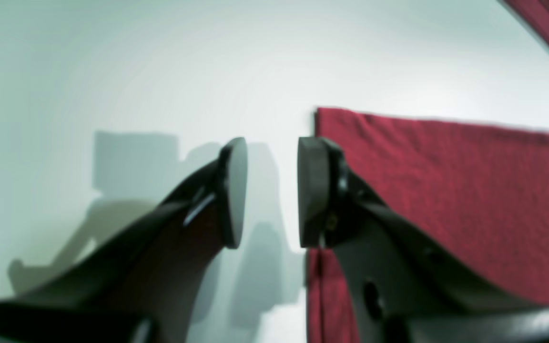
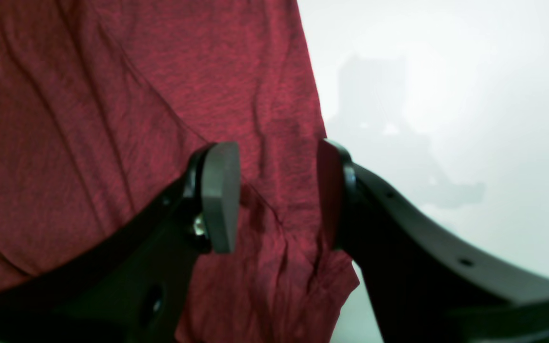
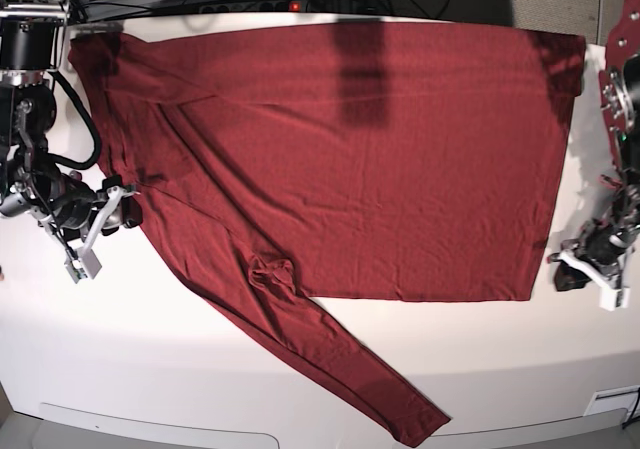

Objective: Fold the T-shirt properly
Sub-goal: 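Move both grippers to the shirt's hem corners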

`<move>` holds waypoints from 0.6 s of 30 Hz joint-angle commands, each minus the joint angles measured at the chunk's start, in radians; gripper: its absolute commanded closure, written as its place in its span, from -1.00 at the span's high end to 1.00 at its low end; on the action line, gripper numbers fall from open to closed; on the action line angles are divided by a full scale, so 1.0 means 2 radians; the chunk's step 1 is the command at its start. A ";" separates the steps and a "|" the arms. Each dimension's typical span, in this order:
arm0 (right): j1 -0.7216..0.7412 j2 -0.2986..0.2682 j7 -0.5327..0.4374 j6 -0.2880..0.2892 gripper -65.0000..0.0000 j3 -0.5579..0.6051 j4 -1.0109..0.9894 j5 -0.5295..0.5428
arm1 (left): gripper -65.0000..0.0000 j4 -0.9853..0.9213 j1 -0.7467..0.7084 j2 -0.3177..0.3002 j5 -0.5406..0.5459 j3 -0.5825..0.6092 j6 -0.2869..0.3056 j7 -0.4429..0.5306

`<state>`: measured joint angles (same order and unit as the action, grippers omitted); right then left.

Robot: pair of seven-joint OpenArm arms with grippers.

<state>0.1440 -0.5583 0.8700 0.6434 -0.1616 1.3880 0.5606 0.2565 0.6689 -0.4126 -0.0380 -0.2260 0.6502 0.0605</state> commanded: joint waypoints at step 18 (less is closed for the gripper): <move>0.011 -0.010 0.022 0.002 -0.17 -0.004 0.007 0.012 | -0.46 -0.026 0.024 0.041 -0.072 0.026 -0.147 0.072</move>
<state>0.1440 -0.5594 0.9253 0.6434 -0.1619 1.3880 0.5755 0.1947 0.6846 -0.3214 -0.1902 -0.1738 0.3508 0.1802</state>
